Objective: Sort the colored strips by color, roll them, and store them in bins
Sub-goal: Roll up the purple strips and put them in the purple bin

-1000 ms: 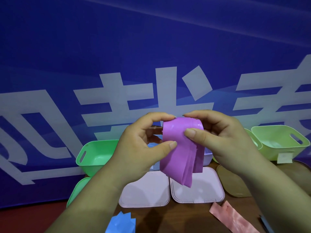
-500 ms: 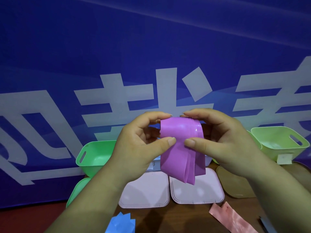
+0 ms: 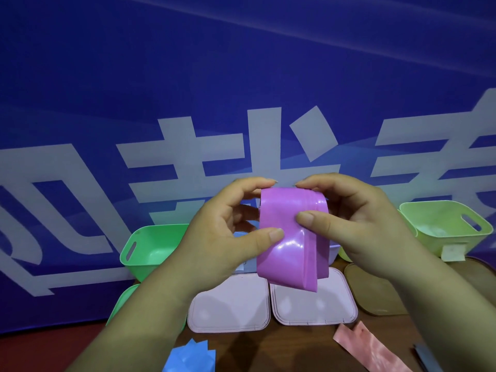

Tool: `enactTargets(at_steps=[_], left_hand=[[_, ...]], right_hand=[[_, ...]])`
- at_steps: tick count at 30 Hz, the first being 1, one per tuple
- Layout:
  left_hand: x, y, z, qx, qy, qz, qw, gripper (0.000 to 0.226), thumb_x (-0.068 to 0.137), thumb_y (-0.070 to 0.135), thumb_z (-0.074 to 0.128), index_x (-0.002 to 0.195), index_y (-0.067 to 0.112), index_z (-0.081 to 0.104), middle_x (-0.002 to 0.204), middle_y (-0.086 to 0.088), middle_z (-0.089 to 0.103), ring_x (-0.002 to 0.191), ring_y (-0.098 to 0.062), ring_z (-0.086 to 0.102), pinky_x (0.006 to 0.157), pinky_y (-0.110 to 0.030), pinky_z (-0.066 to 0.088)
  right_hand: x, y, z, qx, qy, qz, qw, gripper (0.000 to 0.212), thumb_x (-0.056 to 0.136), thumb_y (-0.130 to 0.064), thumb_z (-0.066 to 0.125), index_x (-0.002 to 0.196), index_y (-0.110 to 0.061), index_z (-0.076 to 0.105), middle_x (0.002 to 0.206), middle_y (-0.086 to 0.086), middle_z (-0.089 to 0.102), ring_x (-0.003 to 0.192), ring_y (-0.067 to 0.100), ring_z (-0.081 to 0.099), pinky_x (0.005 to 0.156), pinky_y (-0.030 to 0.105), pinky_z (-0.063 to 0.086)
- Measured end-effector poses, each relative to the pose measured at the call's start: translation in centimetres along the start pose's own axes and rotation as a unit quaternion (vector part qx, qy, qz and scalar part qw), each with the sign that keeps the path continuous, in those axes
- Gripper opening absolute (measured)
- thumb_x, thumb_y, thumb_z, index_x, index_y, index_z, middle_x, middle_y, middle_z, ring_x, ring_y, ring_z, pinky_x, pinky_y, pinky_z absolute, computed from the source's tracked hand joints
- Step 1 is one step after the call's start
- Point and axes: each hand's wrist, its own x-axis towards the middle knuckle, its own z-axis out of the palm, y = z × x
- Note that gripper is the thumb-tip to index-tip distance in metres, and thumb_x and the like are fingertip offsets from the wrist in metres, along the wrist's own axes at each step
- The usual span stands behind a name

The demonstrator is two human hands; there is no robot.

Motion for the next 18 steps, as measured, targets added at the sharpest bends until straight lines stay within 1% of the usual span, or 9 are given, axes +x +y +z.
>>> enactTargets(at_steps=[2, 4, 6, 8, 11, 15, 18], left_hand=[[-0.15, -0.01, 0.02, 0.011, -0.013, 0.005, 1.0, 0.059, 0.074, 0.025, 0.082, 0.125, 0.042, 0.057, 0.122, 0.015, 0.061, 0.112, -0.019, 0.064, 0.085, -0.039, 0.06], [-0.2, 0.0, 0.05, 0.018, -0.014, 0.015, 1.0, 0.061, 0.074, 0.022, 0.082, 0.127, 0.038, 0.056, 0.123, 0.016, 0.061, 0.114, -0.018, 0.062, 0.087, -0.038, 0.06], [-0.16, -0.01, 0.1, 0.028, -0.005, 0.03, 0.999, 0.058, 0.075, 0.016, 0.08, 0.125, 0.034, 0.057, 0.122, 0.016, 0.062, 0.114, -0.017, 0.062, 0.088, -0.036, 0.059], [-0.09, -0.04, 0.2, 0.035, 0.008, 0.038, 0.999, 0.053, 0.075, 0.014, 0.079, 0.121, 0.034, 0.06, 0.12, 0.015, 0.064, 0.113, -0.017, 0.063, 0.088, -0.035, 0.059], [0.03, -0.07, 0.27, 0.033, 0.027, 0.037, 0.998, 0.048, 0.074, 0.015, 0.079, 0.115, 0.035, 0.064, 0.115, 0.011, 0.066, 0.108, -0.019, 0.065, 0.086, -0.036, 0.059], [0.12, -0.01, 0.28, 0.031, 0.036, 0.03, 0.998, 0.049, 0.072, 0.014, 0.081, 0.111, 0.038, 0.065, 0.112, 0.012, 0.067, 0.105, -0.018, 0.066, 0.084, -0.035, 0.06], [0.1, 0.02, 0.34, 0.014, 0.047, 0.02, 0.999, 0.048, 0.069, 0.015, 0.082, 0.109, 0.037, 0.066, 0.11, 0.009, 0.068, 0.102, -0.02, 0.067, 0.083, -0.035, 0.06]], right_hand=[[0.06, 0.11, -0.11, 0.002, -0.005, 0.006, 1.0, 0.032, 0.072, -0.026, 0.081, 0.102, -0.03, 0.071, 0.1, 0.0, 0.071, 0.087, 0.027, 0.068, 0.075, 0.033, 0.06], [0.11, 0.1, -0.07, 0.005, -0.008, 0.013, 1.0, 0.033, 0.072, -0.028, 0.082, 0.103, -0.026, 0.071, 0.099, 0.001, 0.072, 0.087, 0.025, 0.068, 0.074, 0.029, 0.058], [0.13, 0.0, 0.07, 0.01, -0.001, 0.026, 1.0, 0.033, 0.07, -0.027, 0.08, 0.102, -0.022, 0.071, 0.096, 0.001, 0.073, 0.085, 0.023, 0.069, 0.071, 0.024, 0.056], [0.15, -0.16, 0.23, 0.012, 0.004, 0.037, 0.999, 0.032, 0.071, -0.027, 0.079, 0.101, -0.021, 0.071, 0.094, -0.001, 0.073, 0.083, 0.019, 0.069, 0.069, 0.021, 0.054], [0.12, -0.29, 0.37, 0.007, 0.001, 0.044, 0.999, 0.031, 0.073, -0.029, 0.078, 0.102, -0.022, 0.072, 0.095, -0.002, 0.073, 0.084, 0.015, 0.069, 0.069, 0.021, 0.055], [0.1, -0.21, 0.35, 0.01, -0.008, 0.057, 0.998, 0.035, 0.072, -0.031, 0.074, 0.106, -0.023, 0.071, 0.101, -0.003, 0.073, 0.09, 0.018, 0.069, 0.073, 0.024, 0.058], [-0.02, 0.18, 0.14, 0.028, -0.028, 0.058, 0.998, 0.04, 0.073, -0.029, 0.082, 0.111, -0.028, 0.068, 0.107, -0.005, 0.071, 0.092, 0.019, 0.069, 0.074, 0.025, 0.058]])
